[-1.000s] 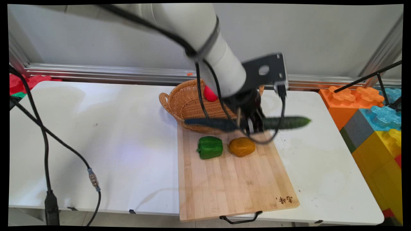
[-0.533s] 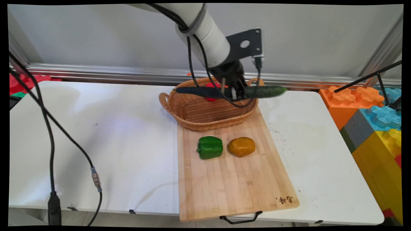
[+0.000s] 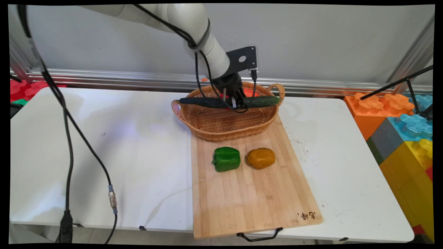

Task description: Place the picked object in the vegetable basket

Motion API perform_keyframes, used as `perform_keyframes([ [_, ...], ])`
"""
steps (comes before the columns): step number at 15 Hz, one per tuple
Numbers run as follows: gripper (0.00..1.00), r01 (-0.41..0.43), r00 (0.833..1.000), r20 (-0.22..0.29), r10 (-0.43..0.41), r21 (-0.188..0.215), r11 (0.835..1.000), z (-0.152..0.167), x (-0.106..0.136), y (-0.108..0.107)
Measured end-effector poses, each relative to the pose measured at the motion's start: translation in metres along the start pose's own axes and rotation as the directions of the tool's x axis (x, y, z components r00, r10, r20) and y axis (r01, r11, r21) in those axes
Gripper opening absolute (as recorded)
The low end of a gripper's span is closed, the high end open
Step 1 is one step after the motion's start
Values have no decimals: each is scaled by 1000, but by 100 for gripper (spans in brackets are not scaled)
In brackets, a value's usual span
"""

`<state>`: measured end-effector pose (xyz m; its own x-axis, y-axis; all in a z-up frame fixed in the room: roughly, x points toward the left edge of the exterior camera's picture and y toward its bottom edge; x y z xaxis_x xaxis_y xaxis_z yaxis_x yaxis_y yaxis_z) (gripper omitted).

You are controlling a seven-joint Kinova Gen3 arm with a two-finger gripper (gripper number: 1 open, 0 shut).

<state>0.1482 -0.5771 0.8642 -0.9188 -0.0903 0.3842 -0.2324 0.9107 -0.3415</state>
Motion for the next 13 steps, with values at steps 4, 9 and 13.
perform_keyframes([
  [4,0,-9,1000,17,9,8,1000,23,-17,-17],
  [9,100,-28,999,30,28,3,1000,41,-31,-28],
  [13,100,-29,999,30,29,-7,1000,48,-34,-31],
])
